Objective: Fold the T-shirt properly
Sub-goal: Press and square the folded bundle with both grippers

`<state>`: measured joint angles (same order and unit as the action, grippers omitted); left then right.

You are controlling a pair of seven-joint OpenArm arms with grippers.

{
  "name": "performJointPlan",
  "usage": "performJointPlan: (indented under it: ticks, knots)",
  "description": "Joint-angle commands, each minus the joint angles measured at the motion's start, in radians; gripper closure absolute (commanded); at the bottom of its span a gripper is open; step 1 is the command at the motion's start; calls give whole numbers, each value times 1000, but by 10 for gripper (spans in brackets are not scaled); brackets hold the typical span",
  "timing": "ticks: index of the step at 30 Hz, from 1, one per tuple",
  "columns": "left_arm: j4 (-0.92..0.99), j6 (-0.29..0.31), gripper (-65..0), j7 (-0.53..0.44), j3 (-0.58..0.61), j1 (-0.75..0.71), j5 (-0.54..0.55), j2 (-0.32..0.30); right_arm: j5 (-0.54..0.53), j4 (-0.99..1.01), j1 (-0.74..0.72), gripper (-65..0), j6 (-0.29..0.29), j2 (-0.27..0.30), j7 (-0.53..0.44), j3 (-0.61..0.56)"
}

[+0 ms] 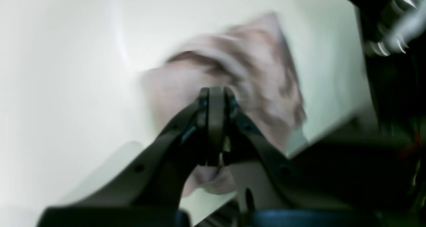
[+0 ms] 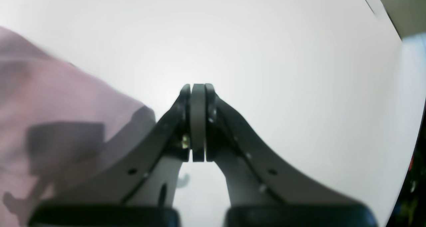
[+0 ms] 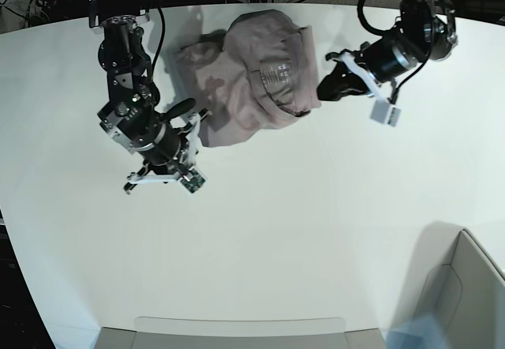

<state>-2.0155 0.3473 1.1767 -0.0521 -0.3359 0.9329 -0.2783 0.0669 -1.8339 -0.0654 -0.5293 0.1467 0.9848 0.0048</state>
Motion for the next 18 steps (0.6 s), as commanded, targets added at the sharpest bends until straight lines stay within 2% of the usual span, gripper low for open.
performJointPlan:
  ticks: [1,5,9,11,13,16,18]
  knots:
    - [-14,5,0,-4,47,8,-21,-3,7,-17,-4,0,-1,37,32,21]
    - [-12,5,0,-1,288,34,-245,-12,3,-17,60,0,-1,138,108,25]
    - [-12,5,0,-5,558,60,-424,-65,3,-14,131,0,-1,182,110,24]
    - [-11,5,0,-5,651,87,-472,-85,3,-8,155,0,-2,184,108,21]
    - [12,3,0,2,687,105,-495,-91,3,-2,167,0,-2,181,108,-22]
    - [103,-4,0,6,682,116,-521,-91,9,23,175,0,-2,186,108,-173]
    - [157,-21,0,4,622,143,-561,-89,3,29,177,0,-2,186,108,-283]
